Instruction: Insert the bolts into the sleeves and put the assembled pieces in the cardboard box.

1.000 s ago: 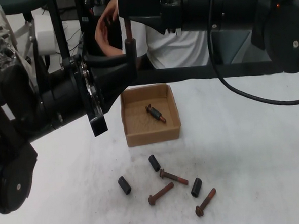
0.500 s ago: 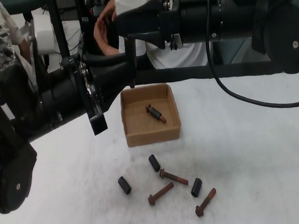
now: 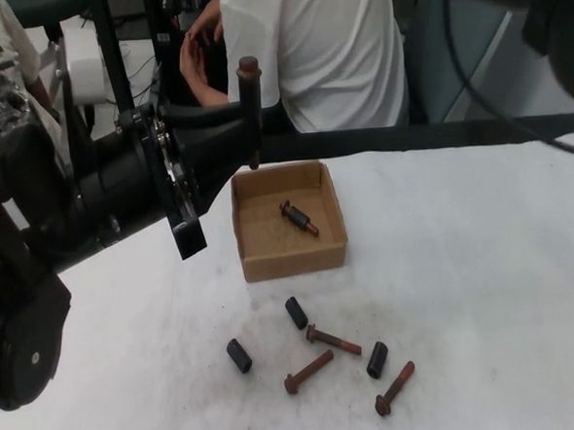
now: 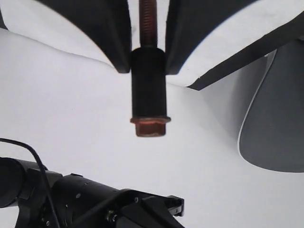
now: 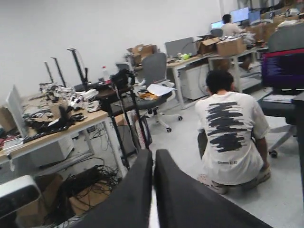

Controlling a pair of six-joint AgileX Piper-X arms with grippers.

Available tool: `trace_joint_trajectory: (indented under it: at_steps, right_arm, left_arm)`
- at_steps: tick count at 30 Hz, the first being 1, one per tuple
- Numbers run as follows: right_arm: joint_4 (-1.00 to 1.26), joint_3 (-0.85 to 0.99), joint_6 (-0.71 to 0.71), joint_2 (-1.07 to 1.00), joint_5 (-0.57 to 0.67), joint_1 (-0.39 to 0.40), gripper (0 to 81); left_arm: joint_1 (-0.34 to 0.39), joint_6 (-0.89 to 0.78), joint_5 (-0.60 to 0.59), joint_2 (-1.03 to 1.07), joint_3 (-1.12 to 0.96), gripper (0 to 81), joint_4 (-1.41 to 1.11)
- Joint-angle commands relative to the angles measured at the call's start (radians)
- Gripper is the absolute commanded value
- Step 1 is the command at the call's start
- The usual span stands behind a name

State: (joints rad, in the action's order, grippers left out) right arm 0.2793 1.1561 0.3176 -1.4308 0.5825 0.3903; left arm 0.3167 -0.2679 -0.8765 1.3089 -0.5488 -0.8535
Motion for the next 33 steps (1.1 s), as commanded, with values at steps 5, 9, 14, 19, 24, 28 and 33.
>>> trace_joint_trajectory:
  at_steps: [5, 9, 14, 19, 24, 28, 33]
  right_arm:
    - [-0.058, 0.005, 0.028, 0.006, 0.100, -0.008, 0.8]
    - [-0.091, 0.005, 0.025, 0.010, 0.129, 0.027, 0.8]
    - [-0.190, 0.005, -0.036, 0.041, 0.127, 0.067, 0.8]
    - [-0.262, 0.005, -0.071, 0.096, 0.134, 0.066, 0.8]
    - [-0.329, 0.005, -0.154, 0.160, 0.134, 0.066, 0.8]
    - [-0.370, 0.005, -0.190, 0.193, 0.129, 0.066, 0.8]
    - [-0.373, 0.005, -0.191, 0.215, 0.129, 0.066, 0.8]
  left_arm:
    - [0.004, 0.221, 0.171, 0.011, -0.041, 0.2, 0.278]
    - [0.004, 0.285, 0.207, 0.110, -0.128, 0.2, 0.399]
    - [0.004, 0.261, 0.210, 0.295, -0.280, 0.2, 0.420]
    - [0.004, 0.261, 0.226, 0.476, -0.441, 0.2, 0.509]
    - [0.004, 0.268, 0.226, 0.591, -0.551, 0.2, 0.663]
    - [0.004, 0.297, 0.290, 0.635, -0.561, 0.2, 0.704]
    - [0.004, 0.284, 0.384, 0.669, -0.561, 0.2, 0.781]
